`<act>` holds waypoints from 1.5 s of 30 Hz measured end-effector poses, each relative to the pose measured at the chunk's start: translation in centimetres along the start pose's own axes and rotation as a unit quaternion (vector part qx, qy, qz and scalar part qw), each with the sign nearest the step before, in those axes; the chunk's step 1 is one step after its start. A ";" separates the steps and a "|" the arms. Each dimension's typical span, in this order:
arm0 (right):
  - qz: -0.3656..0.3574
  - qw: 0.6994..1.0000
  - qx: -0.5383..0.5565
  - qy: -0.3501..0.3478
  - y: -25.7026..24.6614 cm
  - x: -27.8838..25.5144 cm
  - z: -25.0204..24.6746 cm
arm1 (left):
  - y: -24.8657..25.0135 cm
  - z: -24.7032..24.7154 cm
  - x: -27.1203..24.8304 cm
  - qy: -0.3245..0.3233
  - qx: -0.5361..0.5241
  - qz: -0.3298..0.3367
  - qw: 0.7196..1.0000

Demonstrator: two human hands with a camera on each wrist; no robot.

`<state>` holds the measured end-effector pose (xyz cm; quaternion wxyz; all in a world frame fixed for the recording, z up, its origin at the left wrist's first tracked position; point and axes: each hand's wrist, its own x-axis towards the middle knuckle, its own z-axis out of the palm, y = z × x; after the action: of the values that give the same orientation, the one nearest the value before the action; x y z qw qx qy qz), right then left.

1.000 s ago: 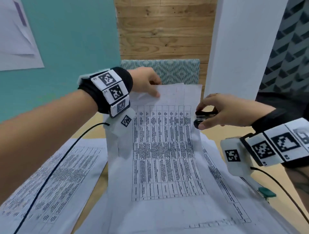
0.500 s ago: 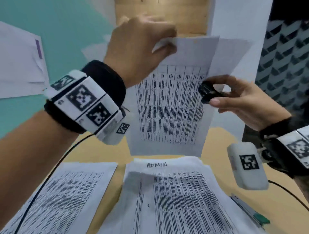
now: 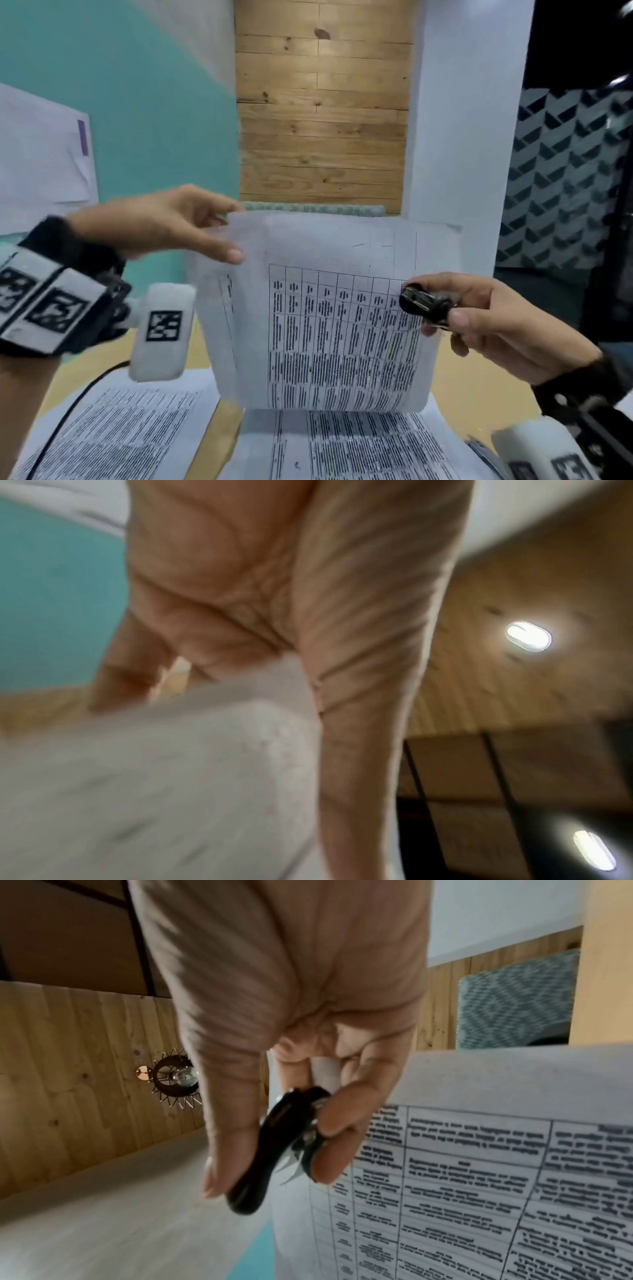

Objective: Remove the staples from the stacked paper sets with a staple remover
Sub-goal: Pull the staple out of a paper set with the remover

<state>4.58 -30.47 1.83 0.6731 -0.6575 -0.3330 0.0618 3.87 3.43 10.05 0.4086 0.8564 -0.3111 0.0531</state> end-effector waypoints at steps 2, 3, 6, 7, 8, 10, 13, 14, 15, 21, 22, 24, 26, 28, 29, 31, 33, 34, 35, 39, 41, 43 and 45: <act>0.011 1.000 0.019 0.016 0.1 -0.2 -0.1 | -2.8 0.8 -0.8 0.012 -0.125 -0.016 0.992; 0.017 0.999 0.025 0.023 0.2 -0.3 -0.1 | -4.0 1.6 -1.0 0.010 -0.179 -0.034 0.983; 0.044 0.998 0.033 0.032 0.5 -0.4 0.1 | -6.8 3.7 -0.5 0.022 -0.304 -0.101 0.947; 0.055 0.997 0.029 0.034 0.7 -0.4 0.1 | -7.3 4.1 -0.3 0.015 -0.326 -0.127 0.937; 0.066 0.997 0.025 0.036 0.9 -0.5 0.2 | -7.6 4.4 -0.1 0.005 -0.337 -0.151 0.929; 0.089 0.995 0.021 0.038 1.4 -0.5 0.3 | -7.9 4.5 0.0 0.009 -0.300 -0.181 0.937; 0.111 0.993 0.022 0.041 2.0 -0.4 0.6 | -6.9 4.0 0.4 0.117 -0.134 -0.141 0.974; 0.115 0.992 0.023 0.041 2.1 -0.4 0.7 | -5.8 3.9 0.5 0.155 -0.083 -0.114 0.978; 0.118 0.992 0.024 0.040 2.2 -0.4 0.8 | -4.8 4.1 0.7 0.179 -0.031 -0.083 0.980; 0.136 0.989 0.036 0.036 2.9 -0.5 1.2 | -1.4 9.1 3.5 0.103 0.230 -0.031 0.967; 0.140 0.989 0.036 0.036 3.0 -0.5 1.3 | -1.6 9.7 4.0 0.076 0.205 -0.027 0.975; 0.143 0.989 0.020 0.040 3.0 -0.7 1.3 | -2.2 10.1 4.6 0.047 0.162 -0.033 0.985; 0.126 0.989 -0.025 0.070 2.5 -0.7 1.3 | -3.0 10.1 4.7 0.036 0.118 -0.043 0.991; 0.056 0.985 -0.102 0.126 1.5 -0.5 0.8 | -3.6 10.0 4.8 0.028 0.073 -0.062 0.995; 0.005 0.975 -0.164 0.149 0.8 -0.4 0.6 | -4.0 9.9 4.7 0.020 0.056 -0.071 0.996; -0.083 0.934 -0.313 0.151 -0.5 0.0 1.1 | -4.5 10.0 4.7 0.002 0.029 -0.079 0.996; -0.139 0.882 -0.437 0.111 -0.5 0.7 2.5 | -5.0 10.1 4.8 -0.012 -0.003 -0.073 0.997; -0.162 0.852 -0.490 0.088 -0.1 1.2 3.3 | -5.1 10.3 4.9 -0.019 -0.015 -0.070 0.997; -0.178 0.827 -0.530 0.067 0.4 1.7 4.0 | -5.3 10.4 5.0 -0.029 -0.026 -0.067 0.997; -0.196 0.764 -0.614 0.039 1.9 2.7 5.6 | -5.8 10.4 5.0 -0.077 -0.061 -0.060 0.993; -0.206 0.706 -0.676 0.047 2.0 2.8 5.9 | -5.9 10.4 4.9 -0.093 -0.070 -0.061 0.991; -0.200 0.689 -0.695 0.045 2.1 3.0 6.1 | -5.8 10.5 4.8 -0.103 -0.076 -0.062 0.990; -0.195 0.705 -0.681 0.038 2.2 3.0 6.1 | -5.8 10.8 4.9 -0.116 -0.090 -0.060 0.987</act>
<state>4.46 -23.47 0.34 0.0520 -0.8589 -0.3795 -0.3399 9.42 -4.11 0.75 0.4478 0.8333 -0.3083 -0.0999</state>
